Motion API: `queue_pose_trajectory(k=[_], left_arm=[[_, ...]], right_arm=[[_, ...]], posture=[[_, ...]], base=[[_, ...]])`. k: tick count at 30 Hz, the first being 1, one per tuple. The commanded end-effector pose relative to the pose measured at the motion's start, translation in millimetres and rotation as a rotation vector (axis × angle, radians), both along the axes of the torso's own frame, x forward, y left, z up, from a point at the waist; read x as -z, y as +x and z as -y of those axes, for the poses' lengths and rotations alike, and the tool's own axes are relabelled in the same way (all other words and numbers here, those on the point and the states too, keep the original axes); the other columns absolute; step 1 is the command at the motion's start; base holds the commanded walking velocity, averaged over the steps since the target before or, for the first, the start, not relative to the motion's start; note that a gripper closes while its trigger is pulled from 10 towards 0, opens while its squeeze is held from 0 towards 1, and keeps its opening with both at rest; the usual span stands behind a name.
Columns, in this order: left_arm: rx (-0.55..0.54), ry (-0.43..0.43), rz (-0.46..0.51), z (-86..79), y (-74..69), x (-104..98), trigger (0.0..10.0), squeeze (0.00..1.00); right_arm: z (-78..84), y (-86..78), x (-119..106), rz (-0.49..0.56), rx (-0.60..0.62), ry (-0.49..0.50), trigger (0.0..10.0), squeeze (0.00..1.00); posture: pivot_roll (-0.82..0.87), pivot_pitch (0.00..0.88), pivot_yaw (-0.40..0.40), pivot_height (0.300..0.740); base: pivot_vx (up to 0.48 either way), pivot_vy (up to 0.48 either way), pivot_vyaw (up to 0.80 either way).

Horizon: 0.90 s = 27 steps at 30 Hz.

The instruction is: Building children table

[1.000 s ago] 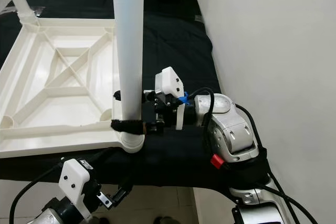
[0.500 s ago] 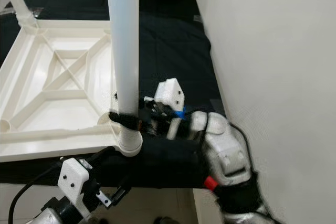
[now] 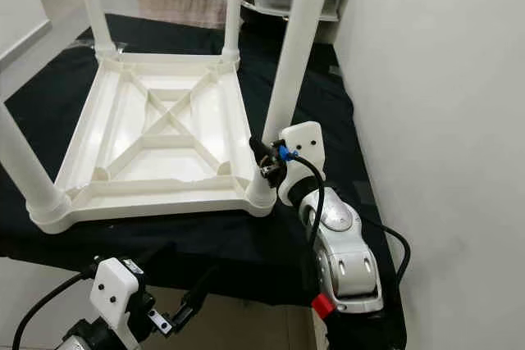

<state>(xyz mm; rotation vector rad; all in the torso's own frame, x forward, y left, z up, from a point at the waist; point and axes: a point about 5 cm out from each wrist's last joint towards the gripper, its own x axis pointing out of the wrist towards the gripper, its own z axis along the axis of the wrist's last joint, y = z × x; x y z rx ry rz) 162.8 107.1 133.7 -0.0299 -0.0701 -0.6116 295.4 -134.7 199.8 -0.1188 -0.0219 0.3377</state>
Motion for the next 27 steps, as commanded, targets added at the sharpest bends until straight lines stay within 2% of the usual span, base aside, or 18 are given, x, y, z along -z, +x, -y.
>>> queue_pose_trajectory(k=[1, 3, 4, 6, 10, 11, 12, 15, 16, 19, 20, 22, 25, 27], left_arm=[[0.008, -0.009, -0.003, 1.4, -0.9, 0, 10.0, 0.00], [0.009, -0.010, -0.004, 1.5, -1.1, 0, 10.0, 0.00], [0.011, -0.010, -0.005, 1.4, -1.1, 0, 10.0, 0.00], [0.014, -0.011, -0.005, 1.1, -1.3, -1, 10.0, 0.00], [0.016, -0.011, -0.006, 1.1, -1.4, -1, 10.0, 0.00], [0.017, -0.011, -0.006, 1.2, -1.5, -1, 10.0, 0.00], [0.017, -0.011, -0.006, 1.2, -1.5, -1, 10.0, 0.00], [0.018, -0.008, -0.006, 0.6, -2.5, -2, 10.0, 0.00], [0.018, -0.008, -0.006, 0.6, -2.5, -2, 10.0, 0.00], [0.017, -0.008, -0.007, 0.0, -3.2, -2, 10.0, 0.00], [0.019, -0.007, -0.008, -0.2, -3.7, -3, 10.0, 0.00], [0.019, -0.007, -0.008, -0.2, -3.7, -3, 10.0, 0.00], [0.024, -0.005, -0.012, -0.1, -5.7, -3, 10.0, 0.00], [0.024, -0.005, -0.013, 0.1, -6.5, -3, 10.0, 0.00]], right_arm=[[5.3, -5.3, 41, -0.198, 0.037, -0.135, 0.0, 0.00], [3.7, -5.0, 40, -0.193, 0.020, -0.139, 0.0, 0.00], [1.2, -3.8, 36, -0.174, -0.009, -0.148, 9.7, 0.00], [-11.0, 1.8, 16, -0.053, -0.139, -0.174, 10.0, 0.00], [-16.1, 8.2, 0, 0.013, -0.227, -0.130, 10.0, 0.00], [-19.4, 9.3, -11, 0.040, -0.332, -0.075, 10.0, 1.00], [-19.4, 9.3, -11, 0.040, -0.332, -0.075, 10.0, 1.00], [-22.8, 6.4, -36, 0.116, -0.622, -0.061, 10.0, 1.00], [-22.8, 6.4, -36, 0.116, -0.622, -0.061, 10.0, 1.00], [-23.2, 6.6, -43, 0.141, -0.731, -0.099, 10.0, 1.00], [-25.7, 6.7, -45, 0.141, -0.805, -0.127, 10.0, 0.00], [-25.7, 6.7, -45, 0.141, -0.805, -0.127, 10.0, 0.00], [-30.8, 4.6, -41, 0.096, -0.995, -0.167, 10.0, 0.00], [-30.5, 3.9, -40, 0.079, -1.043, -0.175, 10.0, 0.00]], posture=[[0.04, 0.158, -0.098, 0.740], [0.04, 0.158, -0.098, 0.740], [0.04, 0.166, -0.096, 0.740], [0.04, 0.175, -0.092, 0.740], [0.04, 0.180, -0.089, 0.740], [0.05, 0.182, -0.089, 0.740], [0.05, 0.182, -0.089, 0.740], [0.05, 0.199, -0.083, 0.740], [0.05, 0.199, -0.083, 0.740], [0.06, 0.207, -0.078, 0.740], [0.06, 0.214, -0.072, 0.740], [0.06, 0.214, -0.072, 0.740], [0.08, 0.220, -0.073, 0.740], [0.08, 0.224, -0.074, 0.740]], base=[[0.000, 0.000, 0.00], [0.000, 0.000, 0.00], [0.000, 0.000, 0.00], [0.000, 0.000, 0.00], [0.000, 0.000, 0.00], [0.000, 0.000, 0.00], [0.000, 0.000, 0.00], [0.000, 0.000, 0.00], [0.000, 0.000, 0.00], [0.000, 0.000, 0.00], [0.000, 0.000, 0.00], [0.000, 0.000, 0.00], [0.000, 0.000, 0.00], [0.000, 0.000, 0.00]])
